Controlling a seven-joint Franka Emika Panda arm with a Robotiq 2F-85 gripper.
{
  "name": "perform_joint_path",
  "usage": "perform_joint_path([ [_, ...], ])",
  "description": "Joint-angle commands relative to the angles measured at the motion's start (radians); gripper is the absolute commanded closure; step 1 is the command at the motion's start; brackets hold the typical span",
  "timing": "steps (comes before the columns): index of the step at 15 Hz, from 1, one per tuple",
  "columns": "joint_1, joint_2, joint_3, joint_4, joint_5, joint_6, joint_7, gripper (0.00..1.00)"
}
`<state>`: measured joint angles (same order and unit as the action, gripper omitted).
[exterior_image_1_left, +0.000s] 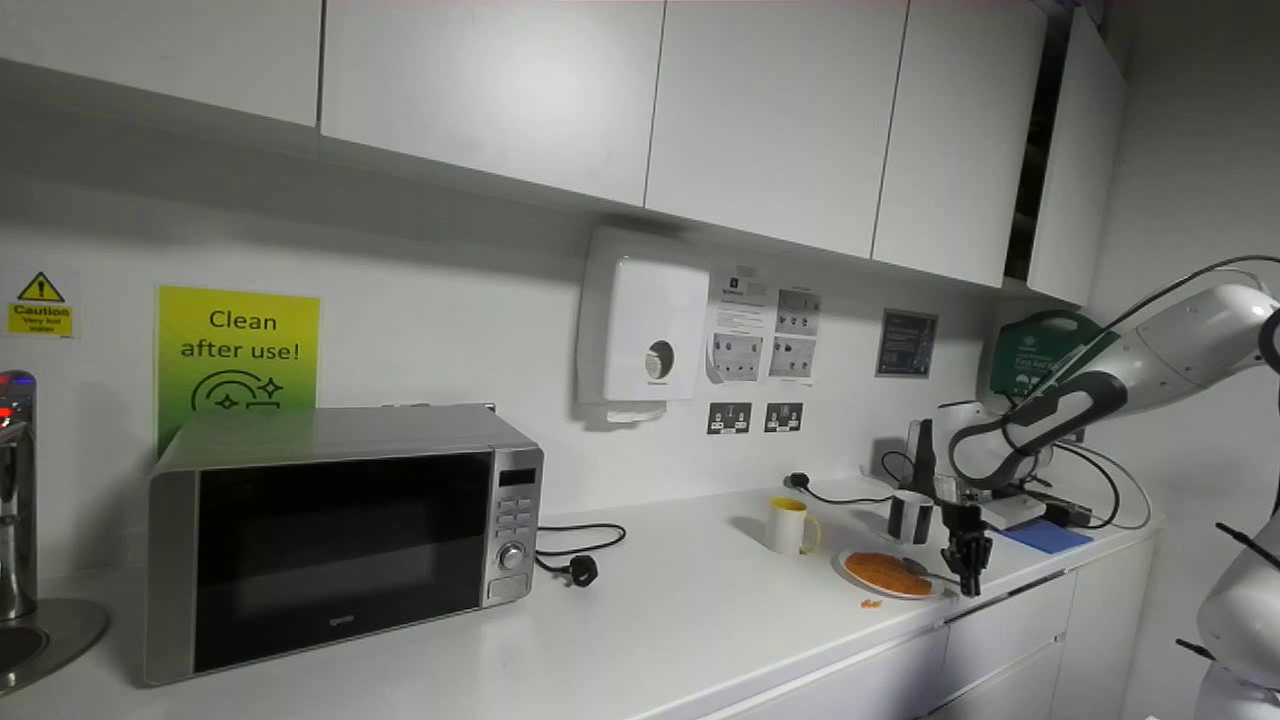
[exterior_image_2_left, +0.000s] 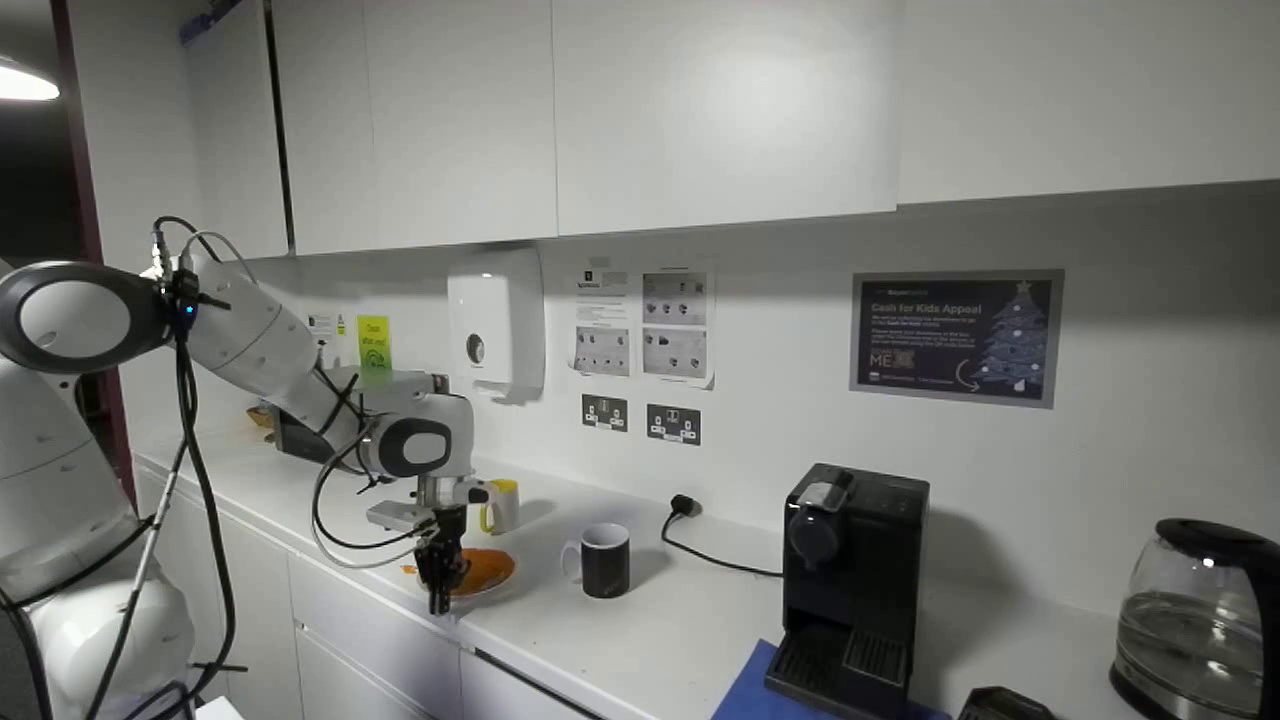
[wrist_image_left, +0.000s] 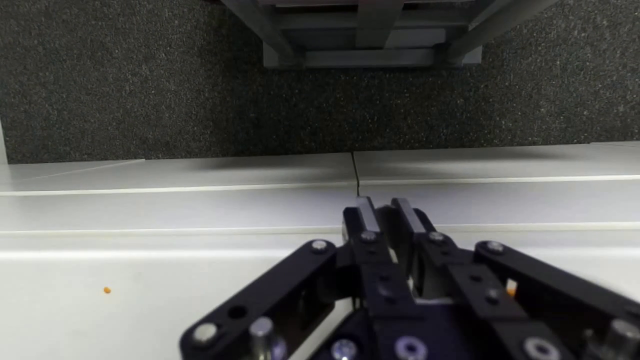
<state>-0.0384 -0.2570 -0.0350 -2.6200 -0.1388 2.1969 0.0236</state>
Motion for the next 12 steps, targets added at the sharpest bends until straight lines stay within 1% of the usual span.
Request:
perform_joint_path([
  [1, -0.004, -0.037, 0.002, -0.015, -0.008, -0.03, -0.028, 0.93],
  [4, 0.001, -0.042, 0.004, -0.003, -0.007, -0.062, -0.044, 0.92],
  [6, 0.006, -0.049, 0.007, 0.004, -0.005, -0.093, -0.06, 0.9],
  [12, 0.021, -0.086, 0.025, 0.03, -0.006, -0.134, -0.067, 0.91],
])
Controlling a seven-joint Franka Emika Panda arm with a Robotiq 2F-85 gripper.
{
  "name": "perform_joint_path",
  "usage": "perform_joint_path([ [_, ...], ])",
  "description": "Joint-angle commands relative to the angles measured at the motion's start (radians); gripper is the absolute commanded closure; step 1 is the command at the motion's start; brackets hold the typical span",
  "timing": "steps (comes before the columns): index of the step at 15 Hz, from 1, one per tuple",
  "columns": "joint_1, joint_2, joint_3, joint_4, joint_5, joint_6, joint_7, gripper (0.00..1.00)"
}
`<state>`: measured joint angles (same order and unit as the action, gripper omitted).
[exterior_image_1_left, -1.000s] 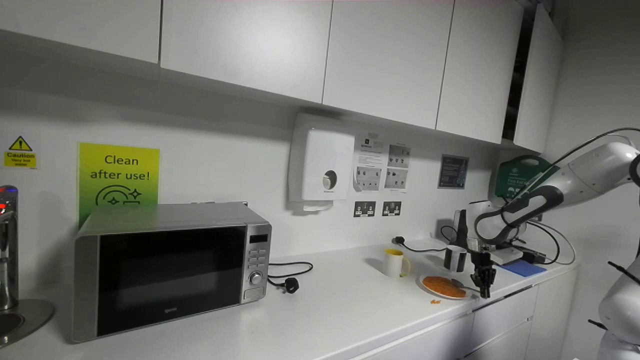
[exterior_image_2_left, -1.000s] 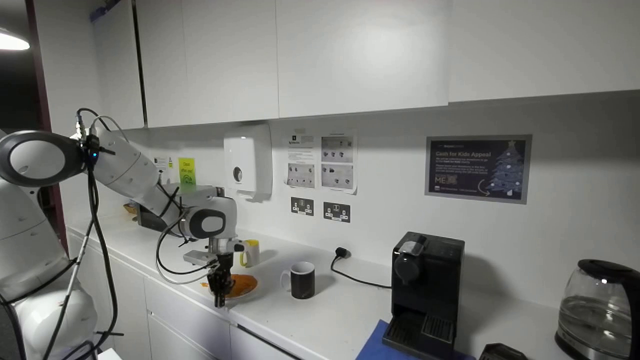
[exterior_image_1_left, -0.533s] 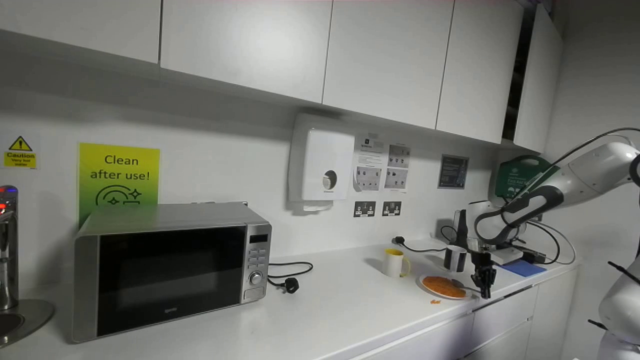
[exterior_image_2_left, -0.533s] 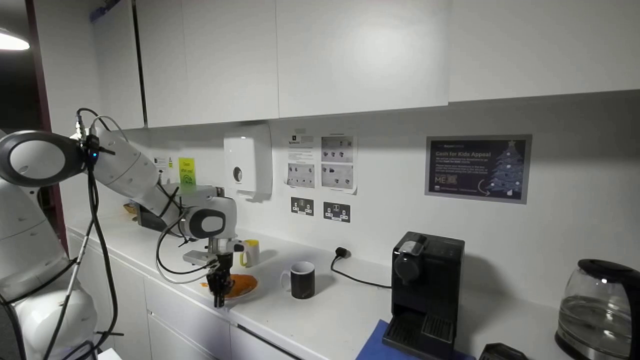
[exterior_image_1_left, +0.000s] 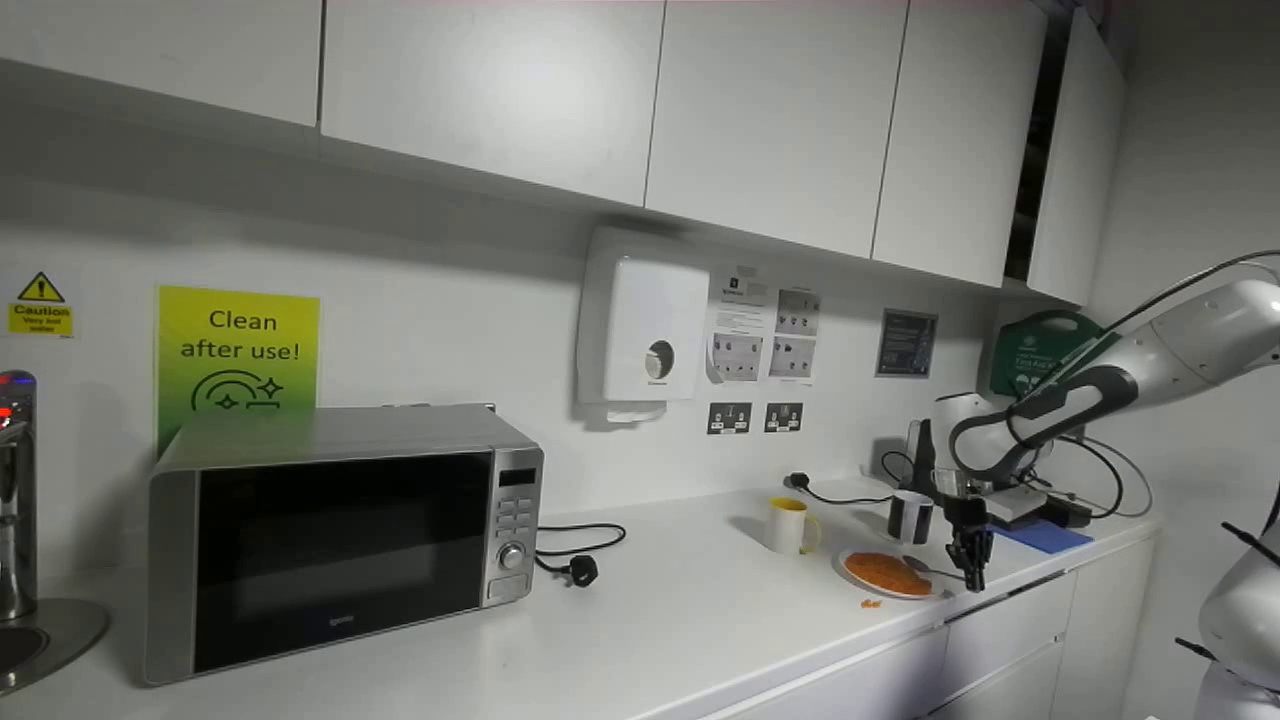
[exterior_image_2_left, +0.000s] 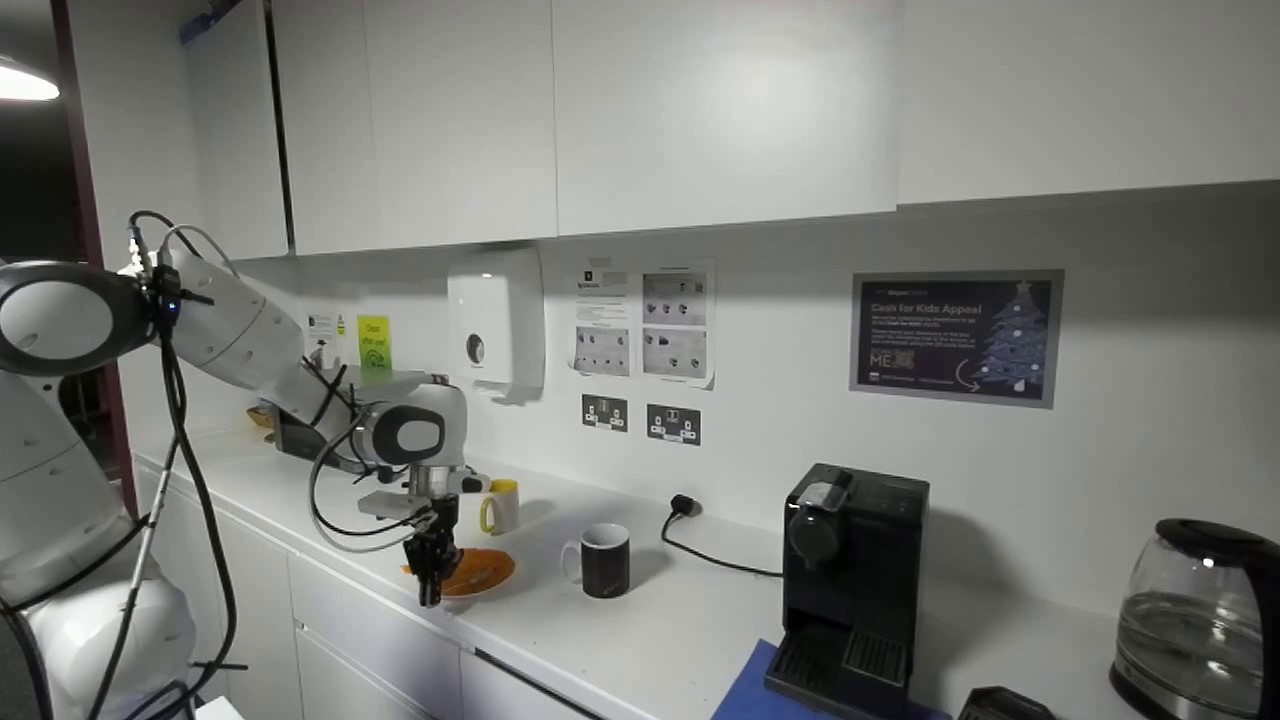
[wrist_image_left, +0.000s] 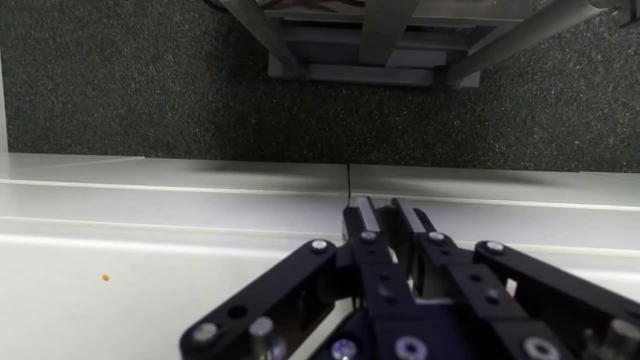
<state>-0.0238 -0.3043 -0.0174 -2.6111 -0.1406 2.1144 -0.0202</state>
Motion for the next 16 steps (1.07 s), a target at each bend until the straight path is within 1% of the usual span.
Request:
perform_joint_path([
  [1, 0.01, -0.038, 0.01, 0.035, 0.001, -0.072, -0.024, 0.93],
  [2, 0.013, -0.039, 0.013, 0.047, 0.005, -0.091, -0.022, 0.93],
  [3, 0.019, -0.041, 0.016, 0.063, 0.012, -0.127, -0.02, 0.96],
  [9, 0.05, -0.045, 0.025, 0.182, 0.045, -0.404, -0.047, 0.97],
  [16, 0.053, 0.025, 0.016, 0.323, 0.107, -0.742, -0.061, 0.97],
])
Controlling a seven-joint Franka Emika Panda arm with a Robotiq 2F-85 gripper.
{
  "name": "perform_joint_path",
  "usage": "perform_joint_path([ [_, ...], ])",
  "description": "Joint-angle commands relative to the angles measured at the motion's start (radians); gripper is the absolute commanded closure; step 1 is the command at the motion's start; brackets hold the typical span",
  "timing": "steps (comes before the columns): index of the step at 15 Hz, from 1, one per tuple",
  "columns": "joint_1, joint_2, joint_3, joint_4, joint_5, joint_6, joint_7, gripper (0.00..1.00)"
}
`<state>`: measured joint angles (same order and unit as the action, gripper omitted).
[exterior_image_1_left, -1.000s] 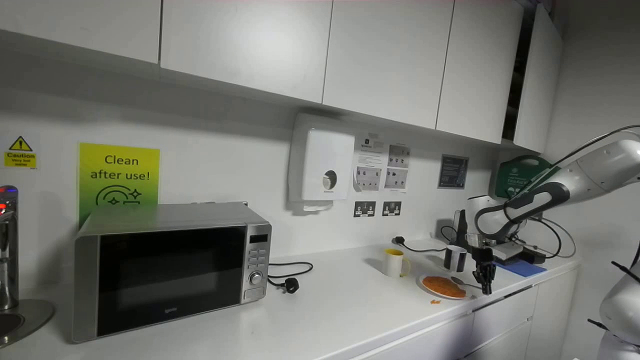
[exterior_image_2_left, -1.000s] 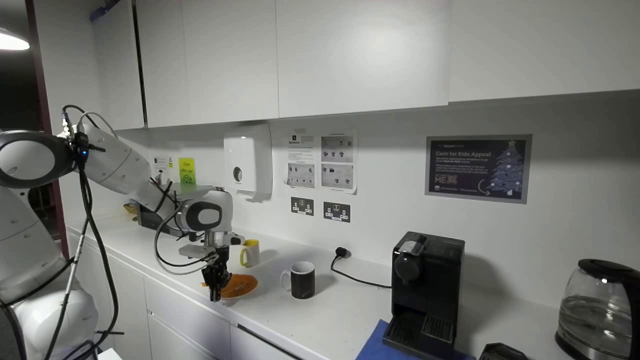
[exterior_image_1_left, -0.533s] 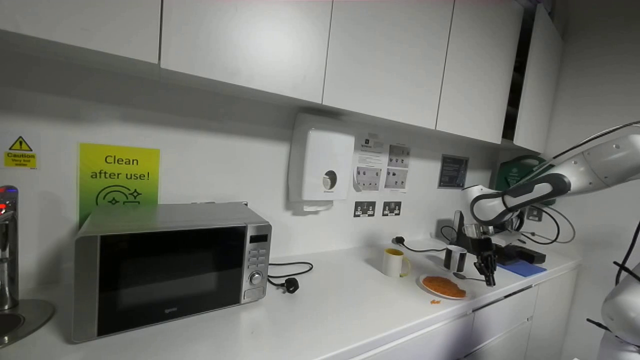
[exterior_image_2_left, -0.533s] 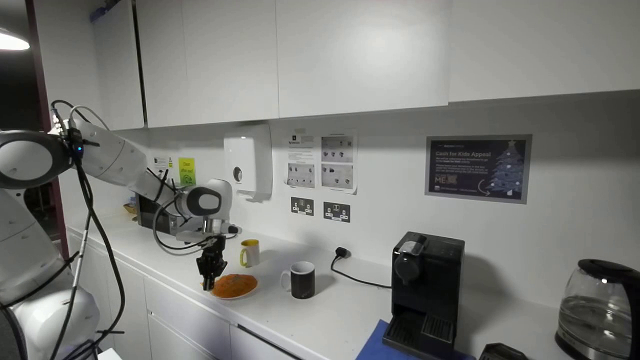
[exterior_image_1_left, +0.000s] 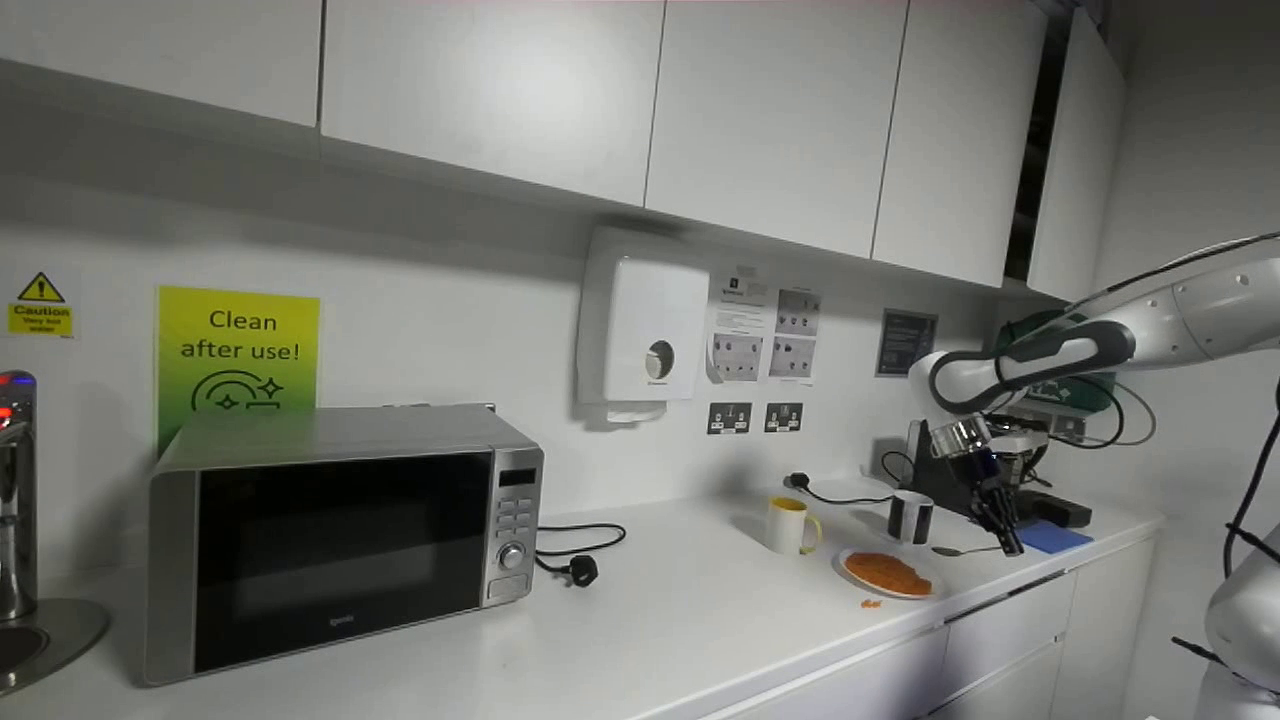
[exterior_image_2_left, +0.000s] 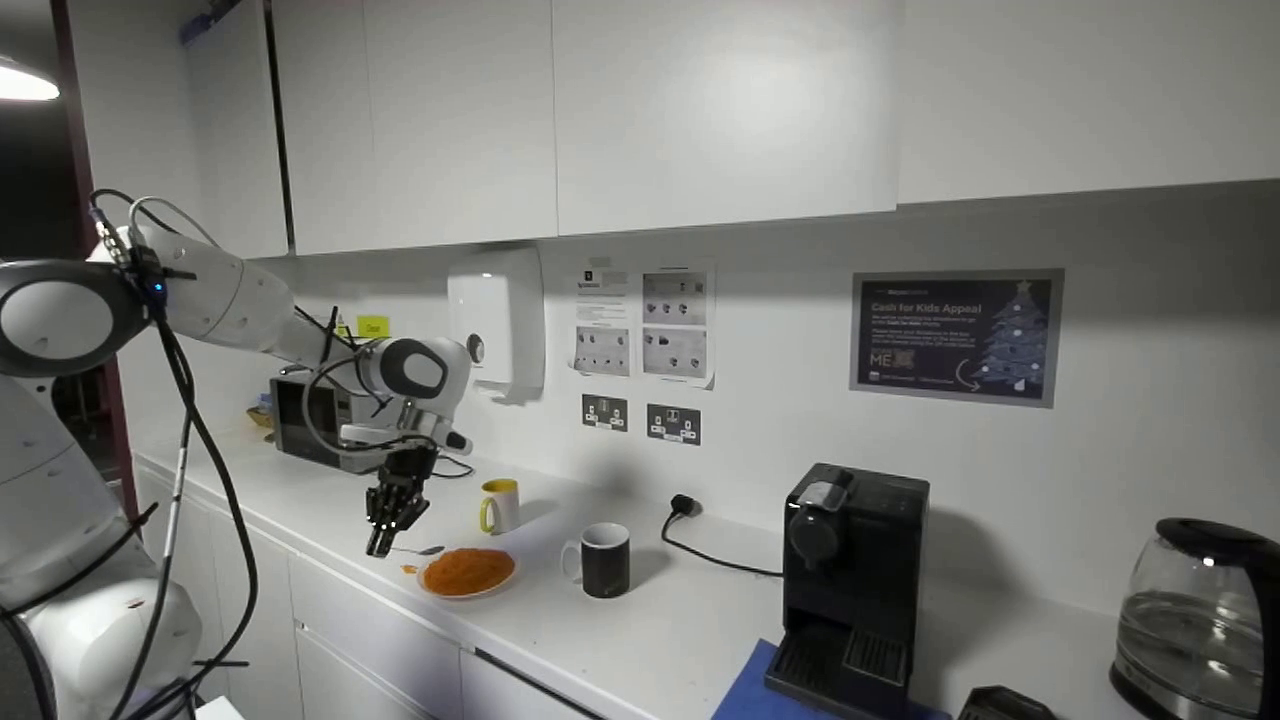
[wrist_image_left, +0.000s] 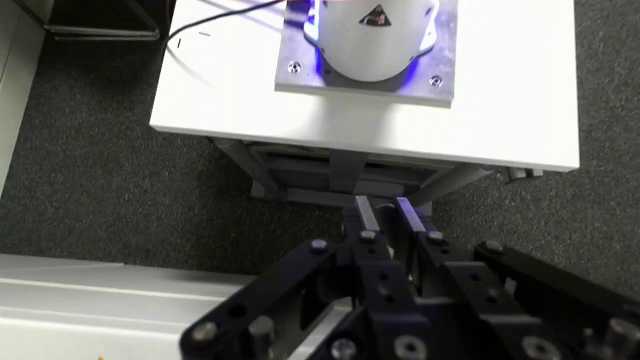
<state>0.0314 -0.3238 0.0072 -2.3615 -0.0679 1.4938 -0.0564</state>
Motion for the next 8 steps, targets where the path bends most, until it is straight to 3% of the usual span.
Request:
perform_joint_path([
  [1, -0.003, 0.053, -0.009, 0.088, 0.042, -0.157, -0.024, 0.97],
  [8, -0.012, 0.182, -0.016, 0.208, 0.09, -0.304, -0.024, 0.97],
])
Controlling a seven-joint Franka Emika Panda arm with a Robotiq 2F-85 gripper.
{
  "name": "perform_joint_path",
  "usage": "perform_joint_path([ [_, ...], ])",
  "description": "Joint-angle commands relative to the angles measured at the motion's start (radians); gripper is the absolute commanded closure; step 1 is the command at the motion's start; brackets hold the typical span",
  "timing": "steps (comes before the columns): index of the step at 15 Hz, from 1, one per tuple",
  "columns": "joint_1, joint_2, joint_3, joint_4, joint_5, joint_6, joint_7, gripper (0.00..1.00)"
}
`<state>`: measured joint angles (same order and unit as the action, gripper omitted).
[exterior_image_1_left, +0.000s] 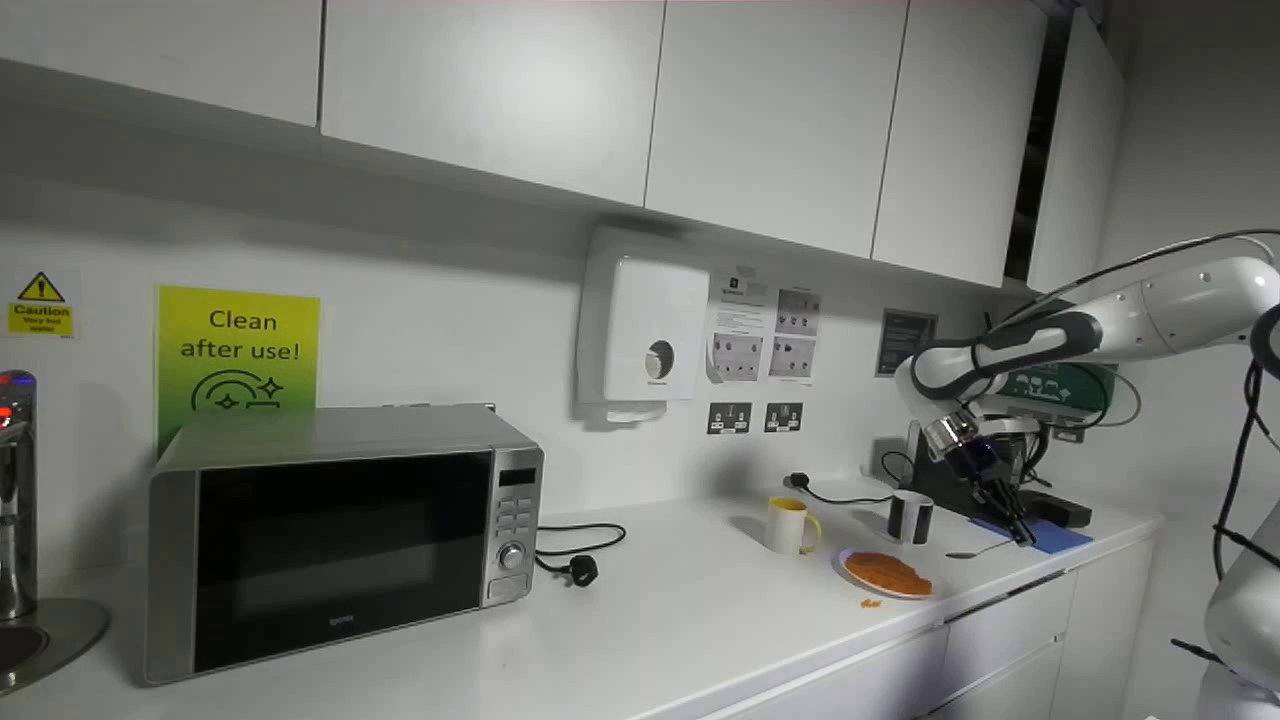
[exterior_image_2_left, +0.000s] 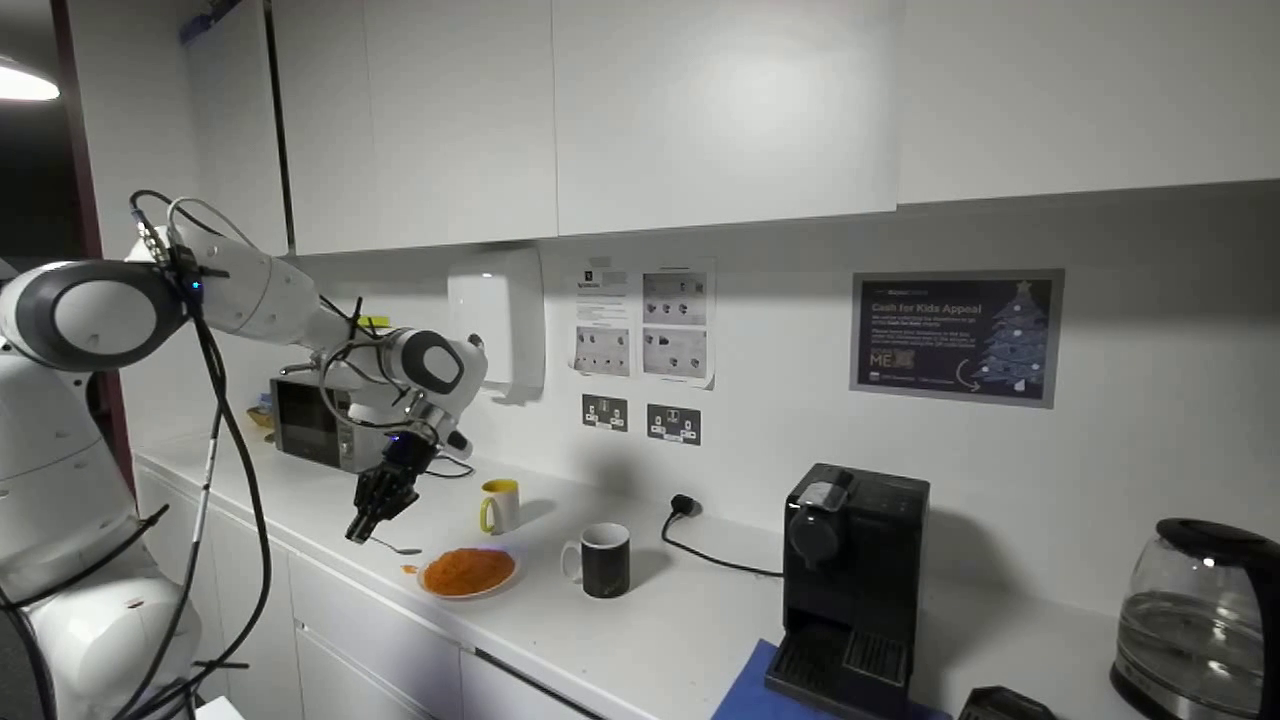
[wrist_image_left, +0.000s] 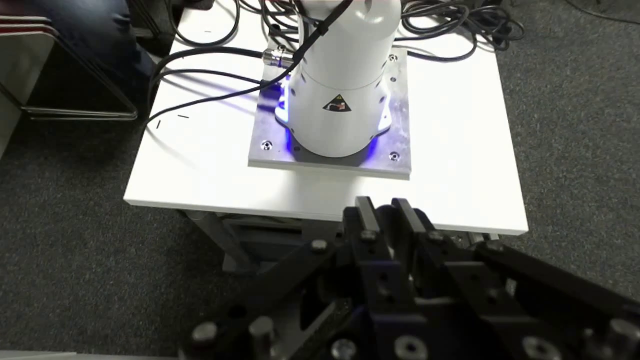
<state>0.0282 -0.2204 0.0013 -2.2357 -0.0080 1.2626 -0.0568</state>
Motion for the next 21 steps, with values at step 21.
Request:
perform_joint_path([
  [21, -0.019, 0.341, -0.004, 0.202, 0.042, -0.081, -0.069, 0.97],
])
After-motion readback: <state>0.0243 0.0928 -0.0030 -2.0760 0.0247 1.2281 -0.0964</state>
